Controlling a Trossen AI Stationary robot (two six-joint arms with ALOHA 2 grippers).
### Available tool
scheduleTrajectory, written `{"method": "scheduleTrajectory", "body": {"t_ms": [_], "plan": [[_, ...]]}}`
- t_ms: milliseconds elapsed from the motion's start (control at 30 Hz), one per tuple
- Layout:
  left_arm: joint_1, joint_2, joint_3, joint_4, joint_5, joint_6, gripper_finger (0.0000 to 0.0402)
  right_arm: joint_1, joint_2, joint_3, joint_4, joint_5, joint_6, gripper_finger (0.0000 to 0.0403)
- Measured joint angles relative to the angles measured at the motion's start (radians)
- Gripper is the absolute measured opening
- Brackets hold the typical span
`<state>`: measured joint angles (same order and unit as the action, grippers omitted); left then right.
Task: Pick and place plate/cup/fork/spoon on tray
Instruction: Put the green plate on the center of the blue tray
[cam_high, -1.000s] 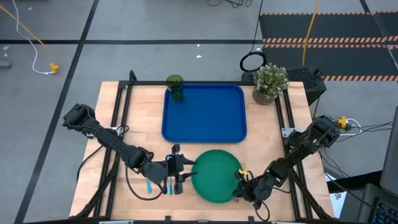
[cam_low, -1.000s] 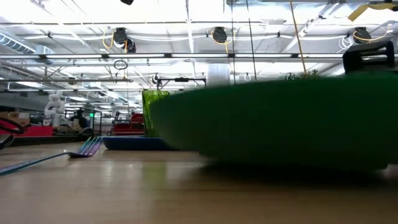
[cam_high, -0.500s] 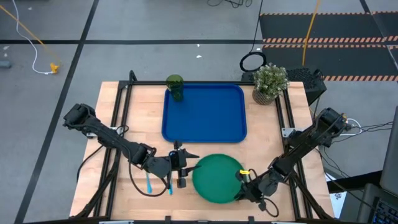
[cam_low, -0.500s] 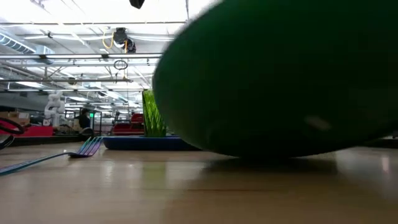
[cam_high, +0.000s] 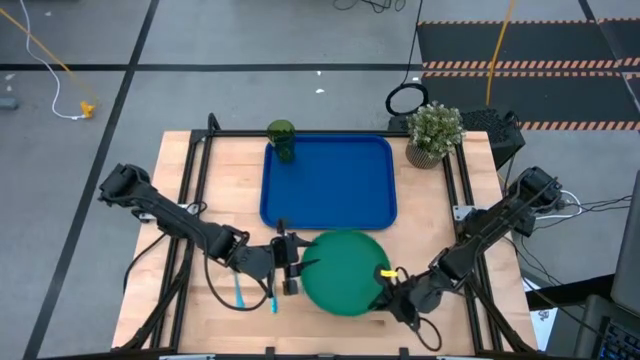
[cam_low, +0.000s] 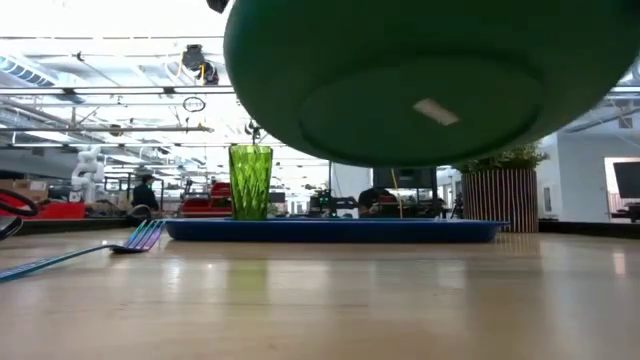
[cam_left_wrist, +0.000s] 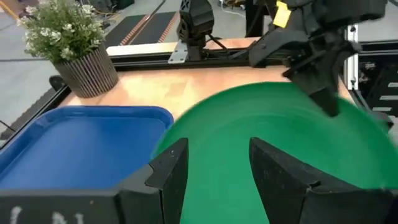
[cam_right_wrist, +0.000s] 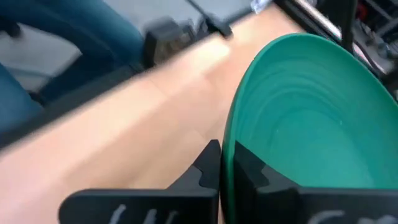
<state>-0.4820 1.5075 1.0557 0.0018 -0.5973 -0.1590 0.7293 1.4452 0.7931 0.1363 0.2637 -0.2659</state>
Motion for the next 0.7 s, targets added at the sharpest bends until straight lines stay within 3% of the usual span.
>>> {"method": "scheduleTrajectory", "body": {"t_ms": [367, 700], "plan": [[-0.004, -0.037, 0.0, -0.145, -0.085, -0.127, 0.0172, -0.139, 0.0, 0.002, -0.031, -0.003, -0.088, 0.0], [-0.01, -0.037, 0.0, -0.189, -0.086, -0.217, 0.0172, -0.327, 0.0, 0.002, -0.038, -0.004, -0.063, 0.0]]}}
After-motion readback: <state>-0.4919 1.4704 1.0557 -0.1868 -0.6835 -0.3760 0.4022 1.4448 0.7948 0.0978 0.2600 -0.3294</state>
